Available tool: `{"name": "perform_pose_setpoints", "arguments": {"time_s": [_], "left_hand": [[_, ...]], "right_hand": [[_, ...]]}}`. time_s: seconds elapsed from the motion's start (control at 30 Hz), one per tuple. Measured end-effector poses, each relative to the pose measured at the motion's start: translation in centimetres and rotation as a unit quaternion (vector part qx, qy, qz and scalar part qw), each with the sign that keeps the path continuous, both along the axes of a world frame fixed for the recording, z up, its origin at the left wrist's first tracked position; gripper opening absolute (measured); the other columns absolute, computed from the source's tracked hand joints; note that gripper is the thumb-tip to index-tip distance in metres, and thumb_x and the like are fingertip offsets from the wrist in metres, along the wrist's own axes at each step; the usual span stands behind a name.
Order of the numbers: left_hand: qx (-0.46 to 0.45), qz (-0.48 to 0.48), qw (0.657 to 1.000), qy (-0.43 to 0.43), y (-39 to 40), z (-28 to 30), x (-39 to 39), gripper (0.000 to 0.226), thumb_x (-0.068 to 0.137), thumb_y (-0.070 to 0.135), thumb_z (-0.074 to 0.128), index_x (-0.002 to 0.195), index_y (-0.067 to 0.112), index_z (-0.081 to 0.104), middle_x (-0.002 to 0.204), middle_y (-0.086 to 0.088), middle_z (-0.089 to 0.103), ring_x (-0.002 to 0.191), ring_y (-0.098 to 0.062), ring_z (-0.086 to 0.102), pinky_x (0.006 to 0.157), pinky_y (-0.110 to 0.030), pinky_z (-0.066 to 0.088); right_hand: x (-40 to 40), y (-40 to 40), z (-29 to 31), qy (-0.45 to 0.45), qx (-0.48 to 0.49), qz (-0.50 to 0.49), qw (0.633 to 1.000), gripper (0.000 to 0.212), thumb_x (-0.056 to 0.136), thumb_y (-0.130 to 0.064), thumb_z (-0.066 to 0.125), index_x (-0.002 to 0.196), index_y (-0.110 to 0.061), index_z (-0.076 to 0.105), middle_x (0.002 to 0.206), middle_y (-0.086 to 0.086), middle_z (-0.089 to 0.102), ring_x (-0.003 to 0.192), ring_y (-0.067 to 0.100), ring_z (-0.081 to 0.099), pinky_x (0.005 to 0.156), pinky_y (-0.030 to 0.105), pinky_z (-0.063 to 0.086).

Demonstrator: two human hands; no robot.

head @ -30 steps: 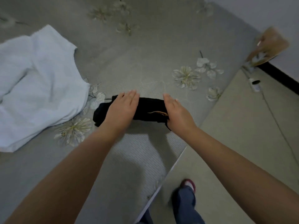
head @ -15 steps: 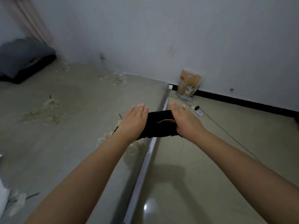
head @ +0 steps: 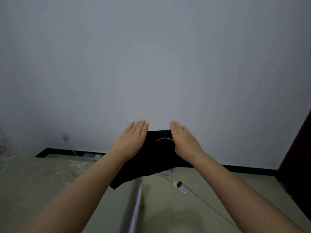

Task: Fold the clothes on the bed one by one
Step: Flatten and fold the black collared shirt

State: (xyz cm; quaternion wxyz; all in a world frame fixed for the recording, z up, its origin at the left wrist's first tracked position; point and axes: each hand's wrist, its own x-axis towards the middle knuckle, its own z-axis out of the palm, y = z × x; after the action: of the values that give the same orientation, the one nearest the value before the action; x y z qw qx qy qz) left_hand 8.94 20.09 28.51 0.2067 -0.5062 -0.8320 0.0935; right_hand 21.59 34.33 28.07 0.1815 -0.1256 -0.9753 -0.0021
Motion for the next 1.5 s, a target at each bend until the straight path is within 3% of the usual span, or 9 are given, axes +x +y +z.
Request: {"name": "perform_pose_setpoints", "arguments": {"time_s": [0.37,0.7,0.83,1.13,1.37,1.5], "left_hand": [[0.021,-0.067,0.997,0.02,19.8,5.5,-16.1,0.057,0.095,-0.001,0.019,0.144,-0.002,-0.01,0.154,-0.018,-0.008,0.143,-0.024,-0.006,0.113,-0.032,-0.01],[0.059,0.028,0.998,0.0,32.9,4.4,-31.2,0.057,0.096,-0.001,0.02,0.144,-0.001,-0.01,0.154,-0.018,-0.011,0.143,-0.024,-0.009,0.114,-0.032,-0.01],[0.068,0.113,0.991,-0.005,33.9,4.6,-38.5,0.056,0.096,0.001,0.021,0.144,0.0,-0.008,0.154,-0.016,-0.009,0.143,-0.024,-0.009,0.114,-0.033,-0.009],[0.04,0.287,0.957,0.003,30.1,5.0,-56.8,0.053,0.098,0.005,0.017,0.144,-0.002,-0.008,0.154,-0.018,-0.007,0.143,-0.028,-0.007,0.115,-0.037,-0.006],[0.06,0.354,0.933,-0.008,28.8,5.1,-70.6,0.056,0.098,0.008,0.021,0.144,0.001,-0.009,0.154,-0.015,-0.01,0.143,-0.026,-0.01,0.115,-0.035,-0.007],[0.053,0.435,0.899,-0.014,26.3,4.1,-75.5,0.055,0.098,0.008,0.02,0.145,0.002,-0.009,0.155,-0.014,-0.008,0.143,-0.025,-0.008,0.115,-0.034,-0.005]], "right_hand": [[-14.0,17.9,5.7,0.006,0.011,-0.075,0.997,0.072,0.085,0.009,0.037,0.144,0.002,-0.003,0.155,0.015,0.003,0.144,0.021,0.005,0.115,0.026,-0.003],[-32.1,34.1,5.8,0.009,0.041,0.04,0.998,0.068,0.09,0.005,0.036,0.146,-0.002,-0.002,0.156,0.01,0.004,0.143,0.021,0.005,0.115,0.027,0.005],[-42.2,36.7,6.3,0.01,0.073,0.116,0.991,0.067,0.09,0.005,0.034,0.145,0.0,-0.005,0.155,0.013,0.0,0.143,0.024,0.001,0.115,0.029,-0.001],[-65.5,33.4,6.7,-0.032,0.157,0.225,0.961,0.06,0.095,-0.001,0.028,0.143,0.005,-0.007,0.153,0.022,-0.008,0.142,0.033,-0.009,0.116,0.038,-0.006],[-81.5,32.7,7.1,-0.023,0.142,0.292,0.946,0.056,0.096,0.0,0.024,0.144,0.003,-0.005,0.154,0.019,-0.01,0.142,0.031,-0.011,0.117,0.036,-0.005],[-89.2,30.0,7.0,-0.003,0.158,0.368,0.916,0.055,0.097,-0.002,0.024,0.144,0.004,-0.004,0.154,0.021,-0.007,0.143,0.031,-0.009,0.117,0.037,-0.004]]}}
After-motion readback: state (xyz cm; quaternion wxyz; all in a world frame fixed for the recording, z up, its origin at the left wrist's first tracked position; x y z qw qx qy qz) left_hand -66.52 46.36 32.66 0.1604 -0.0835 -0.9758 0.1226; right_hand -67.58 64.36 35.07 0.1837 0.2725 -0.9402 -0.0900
